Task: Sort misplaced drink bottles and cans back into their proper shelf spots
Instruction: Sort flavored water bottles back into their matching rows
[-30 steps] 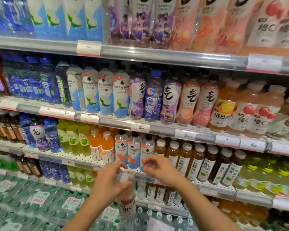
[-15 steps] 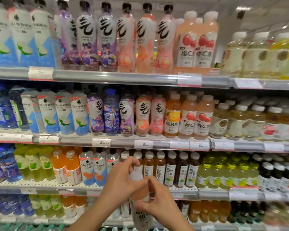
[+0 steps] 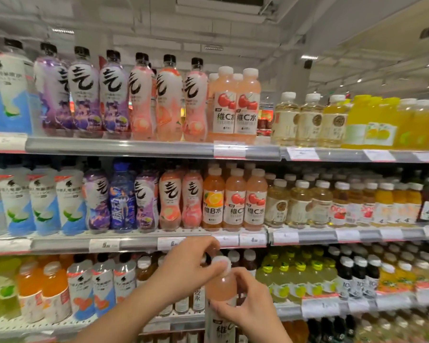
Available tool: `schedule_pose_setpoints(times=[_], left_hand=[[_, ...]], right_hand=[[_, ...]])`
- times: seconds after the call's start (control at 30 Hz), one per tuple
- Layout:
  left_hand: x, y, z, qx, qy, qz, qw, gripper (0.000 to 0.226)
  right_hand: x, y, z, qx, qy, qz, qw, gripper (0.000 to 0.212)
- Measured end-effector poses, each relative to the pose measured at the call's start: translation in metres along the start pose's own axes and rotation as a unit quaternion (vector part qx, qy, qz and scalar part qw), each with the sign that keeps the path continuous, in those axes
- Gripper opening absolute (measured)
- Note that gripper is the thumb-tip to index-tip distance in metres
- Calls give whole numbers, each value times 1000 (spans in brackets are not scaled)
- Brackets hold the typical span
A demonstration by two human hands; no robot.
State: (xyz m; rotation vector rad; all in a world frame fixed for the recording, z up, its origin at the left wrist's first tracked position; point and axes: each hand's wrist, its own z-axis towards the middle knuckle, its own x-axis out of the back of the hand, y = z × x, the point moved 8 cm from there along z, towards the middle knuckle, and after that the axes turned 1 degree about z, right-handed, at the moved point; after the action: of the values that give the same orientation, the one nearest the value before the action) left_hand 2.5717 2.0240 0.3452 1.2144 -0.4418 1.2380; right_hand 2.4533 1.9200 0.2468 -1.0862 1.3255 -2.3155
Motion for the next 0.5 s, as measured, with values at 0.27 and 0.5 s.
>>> schedule_pose_setpoints(times=[0.27, 0.5], left_hand=[[80, 33, 66, -106, 133, 175, 970, 43], [101, 35, 102, -107, 195, 305, 926, 62]], right_hand=[[86, -38, 29, 37, 75, 0, 996, 55], [148, -85, 64, 78, 112, 19, 990, 64]])
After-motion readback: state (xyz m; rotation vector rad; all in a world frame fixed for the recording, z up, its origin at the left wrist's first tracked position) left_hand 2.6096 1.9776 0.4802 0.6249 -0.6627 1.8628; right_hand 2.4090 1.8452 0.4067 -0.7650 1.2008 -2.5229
